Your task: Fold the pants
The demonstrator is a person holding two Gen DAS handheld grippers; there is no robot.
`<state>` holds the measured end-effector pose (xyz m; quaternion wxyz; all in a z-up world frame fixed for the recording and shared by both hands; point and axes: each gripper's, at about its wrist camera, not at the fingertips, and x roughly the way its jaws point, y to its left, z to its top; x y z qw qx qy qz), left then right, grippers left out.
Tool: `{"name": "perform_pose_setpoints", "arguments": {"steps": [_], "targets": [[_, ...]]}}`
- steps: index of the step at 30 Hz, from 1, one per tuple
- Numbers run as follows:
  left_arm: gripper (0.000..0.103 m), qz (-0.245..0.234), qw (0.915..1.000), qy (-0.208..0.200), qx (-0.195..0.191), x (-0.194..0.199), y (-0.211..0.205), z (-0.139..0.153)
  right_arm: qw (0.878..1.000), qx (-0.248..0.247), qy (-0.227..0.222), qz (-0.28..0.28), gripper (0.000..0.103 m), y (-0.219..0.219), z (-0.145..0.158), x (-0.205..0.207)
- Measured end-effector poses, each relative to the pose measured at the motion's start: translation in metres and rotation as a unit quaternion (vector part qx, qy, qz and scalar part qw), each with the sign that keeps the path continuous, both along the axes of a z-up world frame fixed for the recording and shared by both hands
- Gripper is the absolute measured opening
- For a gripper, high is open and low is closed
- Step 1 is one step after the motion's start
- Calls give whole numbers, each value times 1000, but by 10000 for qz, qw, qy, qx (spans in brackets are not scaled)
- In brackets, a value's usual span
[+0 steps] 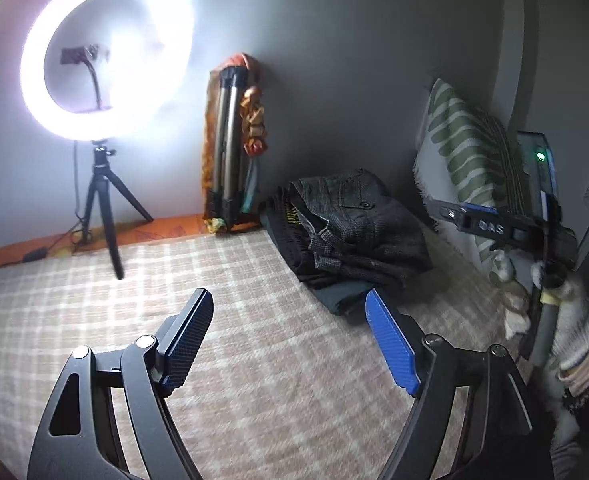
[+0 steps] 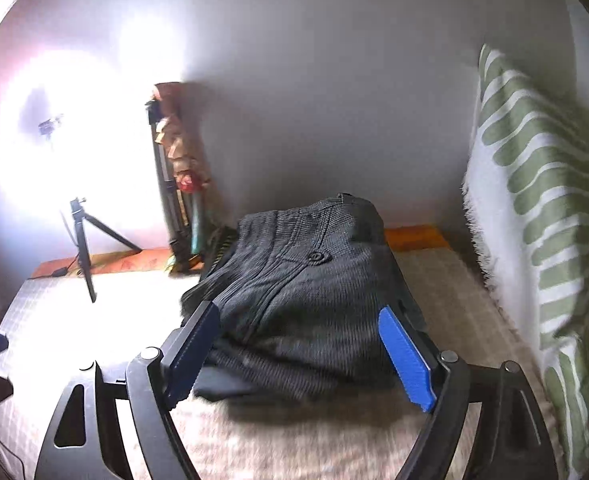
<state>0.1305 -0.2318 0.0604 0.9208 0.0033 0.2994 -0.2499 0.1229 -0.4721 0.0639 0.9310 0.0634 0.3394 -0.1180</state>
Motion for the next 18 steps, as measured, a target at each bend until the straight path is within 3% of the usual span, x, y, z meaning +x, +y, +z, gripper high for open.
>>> {"name": "perform_pose_setpoints", "arguments": {"steps": [7, 14, 18], "targets": [[79, 31, 9998, -136, -117, -28, 22, 9, 9998, -158, -21, 91, 87, 52, 10, -49], [82, 28, 9998, -192, 5, -50, 38, 3, 9999, -102, -31, 23, 88, 95, 7, -92], [82, 73, 9998, -203, 19, -60, 45, -3, 9995, -241, -167, -117, 99, 116, 7, -116]]}}
